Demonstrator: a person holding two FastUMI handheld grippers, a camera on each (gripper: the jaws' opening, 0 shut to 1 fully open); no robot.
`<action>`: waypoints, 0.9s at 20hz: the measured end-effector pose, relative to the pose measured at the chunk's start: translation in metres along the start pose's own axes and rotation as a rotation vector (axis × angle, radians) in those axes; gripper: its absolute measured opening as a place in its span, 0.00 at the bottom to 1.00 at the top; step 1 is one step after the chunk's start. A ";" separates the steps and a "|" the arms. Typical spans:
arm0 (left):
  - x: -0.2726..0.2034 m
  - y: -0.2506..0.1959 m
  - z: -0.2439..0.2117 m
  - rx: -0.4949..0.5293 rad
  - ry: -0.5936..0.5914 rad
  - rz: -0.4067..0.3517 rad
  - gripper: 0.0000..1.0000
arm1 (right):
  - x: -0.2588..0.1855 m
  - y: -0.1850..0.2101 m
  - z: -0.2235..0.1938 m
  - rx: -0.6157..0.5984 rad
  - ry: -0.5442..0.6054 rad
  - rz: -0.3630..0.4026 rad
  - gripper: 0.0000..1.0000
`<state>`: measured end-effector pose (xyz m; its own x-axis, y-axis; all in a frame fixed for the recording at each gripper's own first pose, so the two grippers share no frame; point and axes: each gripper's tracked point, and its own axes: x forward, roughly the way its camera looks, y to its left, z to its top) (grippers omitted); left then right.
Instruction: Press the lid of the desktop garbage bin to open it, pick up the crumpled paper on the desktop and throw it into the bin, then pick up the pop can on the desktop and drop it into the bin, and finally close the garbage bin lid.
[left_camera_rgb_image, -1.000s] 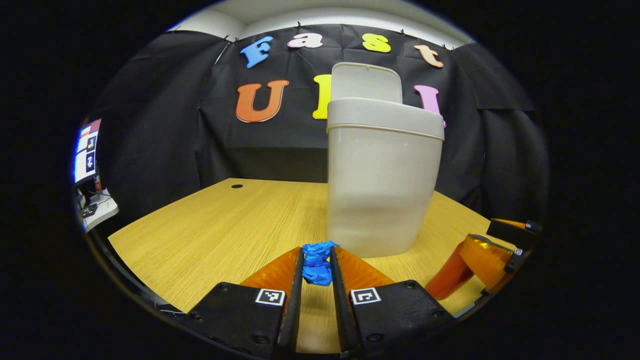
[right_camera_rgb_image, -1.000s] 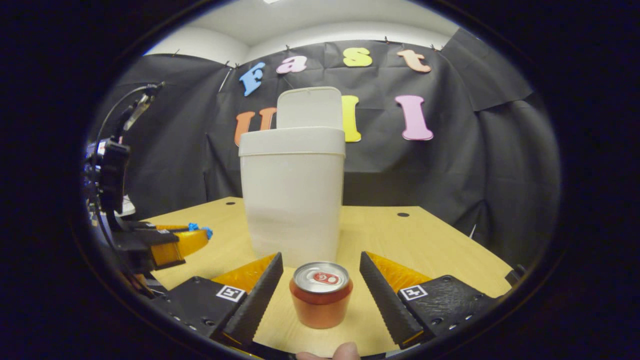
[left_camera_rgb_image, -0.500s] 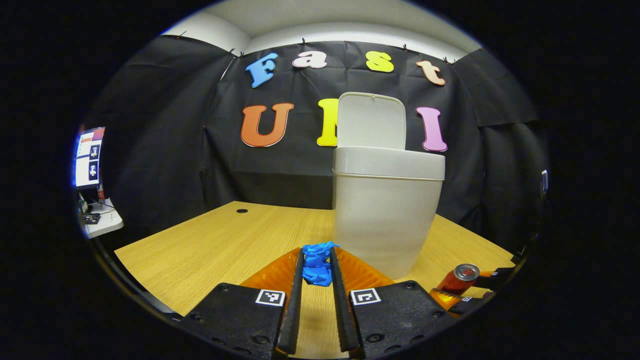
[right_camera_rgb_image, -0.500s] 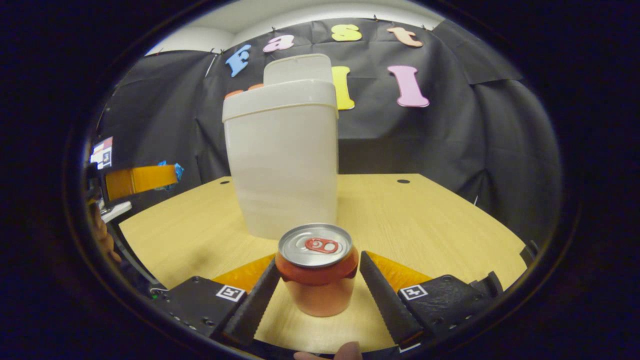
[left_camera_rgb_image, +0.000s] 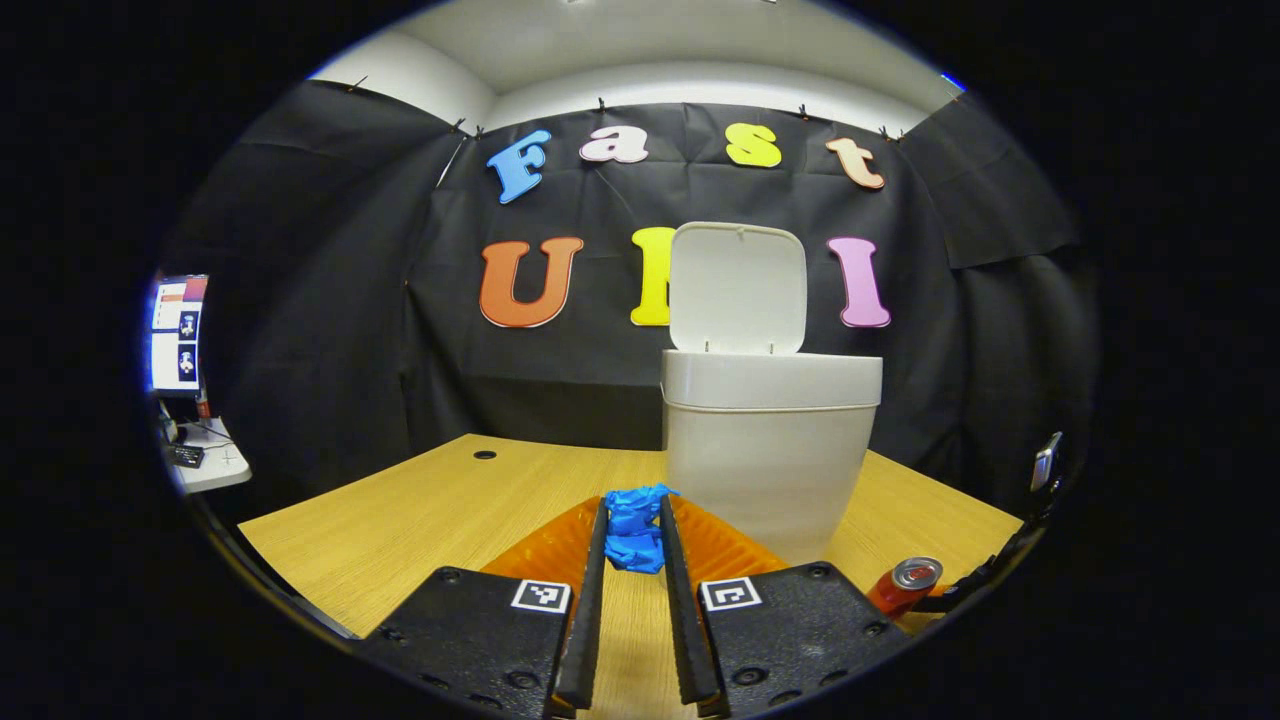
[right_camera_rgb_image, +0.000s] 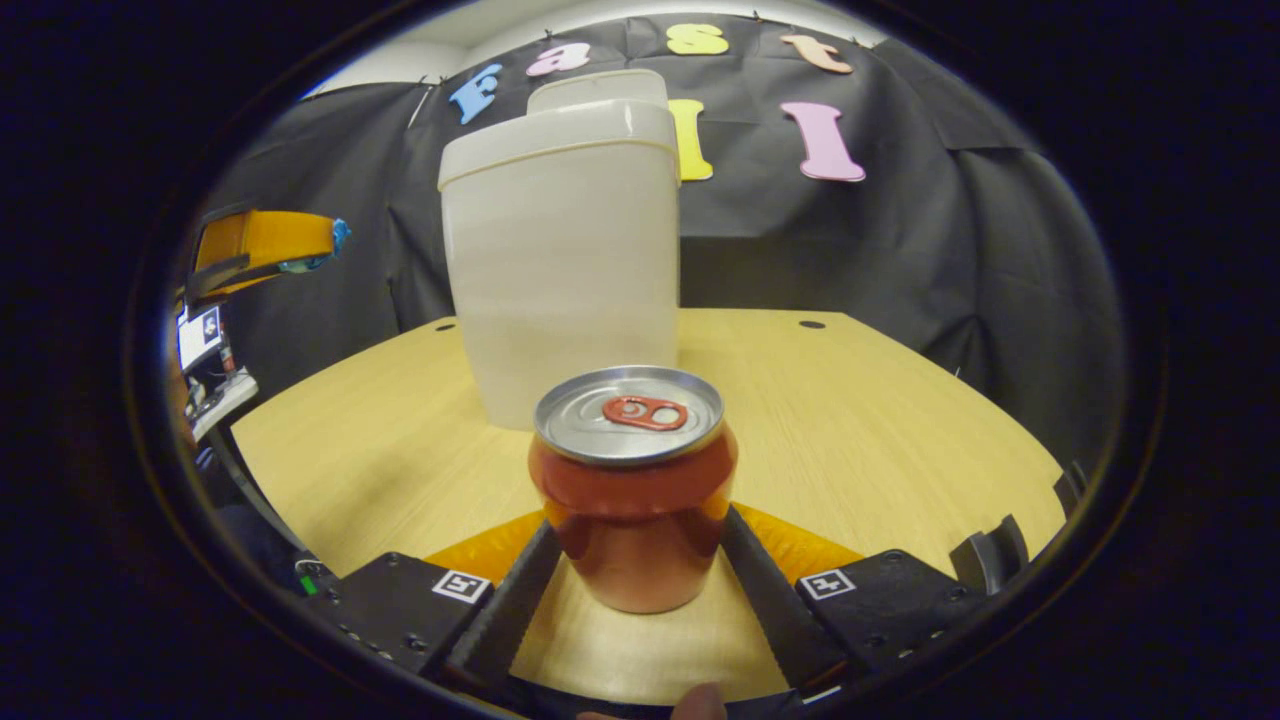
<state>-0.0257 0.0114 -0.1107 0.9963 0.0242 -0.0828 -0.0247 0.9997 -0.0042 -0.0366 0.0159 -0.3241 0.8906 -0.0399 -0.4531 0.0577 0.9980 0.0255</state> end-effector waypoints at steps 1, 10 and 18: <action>-0.001 0.001 0.003 0.000 -0.004 0.001 0.34 | 0.002 0.000 0.001 0.006 -0.001 0.002 0.96; 0.006 -0.006 0.028 0.020 -0.033 -0.001 0.33 | -0.005 -0.004 0.015 0.024 -0.035 0.022 0.82; 0.026 -0.028 0.085 0.030 -0.083 -0.060 0.33 | -0.020 -0.027 0.046 0.013 -0.107 0.007 0.80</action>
<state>0.0080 -0.0149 -0.0278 0.9993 -0.0361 -0.0003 0.0361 0.9991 0.0228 -0.0353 -0.0121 -0.2751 0.9342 -0.0381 -0.3547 0.0560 0.9976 0.0404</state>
